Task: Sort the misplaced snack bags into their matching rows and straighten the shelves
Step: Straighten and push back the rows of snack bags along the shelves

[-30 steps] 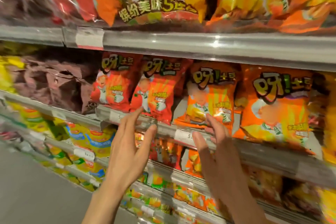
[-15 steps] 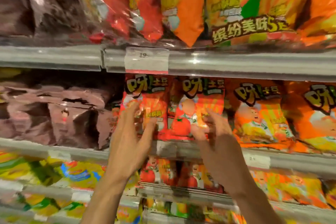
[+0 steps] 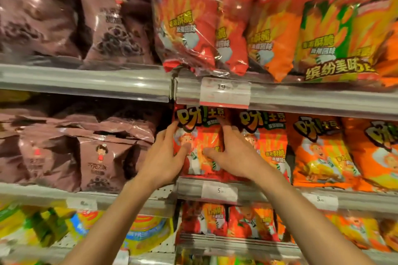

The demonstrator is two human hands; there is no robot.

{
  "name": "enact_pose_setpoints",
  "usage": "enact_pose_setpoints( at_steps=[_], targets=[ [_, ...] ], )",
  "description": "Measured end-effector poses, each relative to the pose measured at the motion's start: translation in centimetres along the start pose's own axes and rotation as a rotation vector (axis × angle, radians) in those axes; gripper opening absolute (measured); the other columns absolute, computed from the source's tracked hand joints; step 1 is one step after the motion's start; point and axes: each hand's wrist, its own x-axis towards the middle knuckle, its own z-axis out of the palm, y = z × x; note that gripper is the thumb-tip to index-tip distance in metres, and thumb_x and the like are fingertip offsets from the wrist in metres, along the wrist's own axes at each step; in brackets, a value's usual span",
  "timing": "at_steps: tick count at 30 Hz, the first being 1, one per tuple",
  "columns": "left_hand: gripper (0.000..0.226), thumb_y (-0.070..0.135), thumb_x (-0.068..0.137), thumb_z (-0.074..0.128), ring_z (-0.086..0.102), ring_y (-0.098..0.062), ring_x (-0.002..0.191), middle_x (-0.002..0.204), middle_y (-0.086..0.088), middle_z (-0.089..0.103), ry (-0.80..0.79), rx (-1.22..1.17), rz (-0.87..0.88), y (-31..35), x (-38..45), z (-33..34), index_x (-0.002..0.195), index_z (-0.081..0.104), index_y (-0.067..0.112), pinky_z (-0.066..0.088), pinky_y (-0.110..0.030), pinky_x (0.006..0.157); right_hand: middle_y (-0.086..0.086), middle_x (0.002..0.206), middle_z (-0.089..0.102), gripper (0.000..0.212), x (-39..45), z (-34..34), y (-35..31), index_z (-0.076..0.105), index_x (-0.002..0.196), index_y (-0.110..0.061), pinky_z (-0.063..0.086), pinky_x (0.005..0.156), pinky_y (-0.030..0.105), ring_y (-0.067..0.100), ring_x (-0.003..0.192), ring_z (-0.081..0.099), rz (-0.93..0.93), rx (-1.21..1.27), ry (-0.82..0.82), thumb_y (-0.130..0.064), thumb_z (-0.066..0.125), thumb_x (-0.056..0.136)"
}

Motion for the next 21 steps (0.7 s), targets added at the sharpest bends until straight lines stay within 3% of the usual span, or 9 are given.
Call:
enact_pose_setpoints(
  at_steps=[5,8,12,16,21],
  targets=[
    [0.062,0.06,0.096,0.046,0.046,-0.013,0.132,0.149,0.004,0.043,-0.057,-0.165,0.05,-1.0,1.4,0.4,0.151,0.022,0.046,0.041,-0.045,0.11,0.007,0.154,0.037,0.103,1.3,0.3,0.6,0.01,0.156,-0.03,0.037,0.112,0.038,0.022,0.141,0.036,-0.019,0.138,-0.06,-0.042,0.078,0.081],
    [0.058,0.041,0.1,0.052,0.037,-0.007,0.134,0.152,0.004,0.032,-0.03,-0.226,0.057,-0.9,1.0,0.4,0.152,0.026,0.039,0.03,-0.028,0.11,0.002,0.153,0.038,0.102,0.9,0.6,0.7,0.012,0.156,-0.033,0.038,0.111,0.035,0.02,0.141,0.036,-0.062,0.189,0.014,-0.04,0.08,0.08],
    [0.059,0.034,0.101,0.052,0.033,-0.006,0.135,0.153,0.004,0.025,-0.007,-0.242,0.073,-0.7,1.4,0.5,0.154,0.024,0.033,0.025,-0.023,0.108,0.001,0.16,0.028,0.104,1.3,0.9,0.8,0.005,0.157,-0.035,0.033,0.115,0.036,0.02,0.146,0.028,-0.088,0.171,0.037,-0.043,0.076,0.082],
    [0.054,0.044,0.104,0.038,0.023,-0.021,0.149,0.163,0.001,0.01,0.002,-0.156,0.122,-1.1,1.0,1.3,0.154,0.019,0.04,0.026,-0.036,0.118,0.007,0.164,0.009,0.09,1.0,0.8,1.0,0.01,0.157,-0.027,0.027,0.116,0.04,0.028,0.149,0.02,-0.068,-0.01,-0.022,-0.053,0.064,0.089],
    [0.055,0.046,0.106,0.024,0.0,-0.011,0.153,0.165,0.011,-0.019,0.072,0.047,0.321,-1.6,0.2,1.7,0.157,0.004,0.042,0.024,-0.028,0.117,0.008,0.165,0.002,0.079,-0.7,1.2,1.8,-0.005,0.159,-0.021,-0.005,0.123,0.043,0.026,0.153,-0.008,-0.347,-0.447,0.096,-0.062,0.029,0.1]
  ],
)
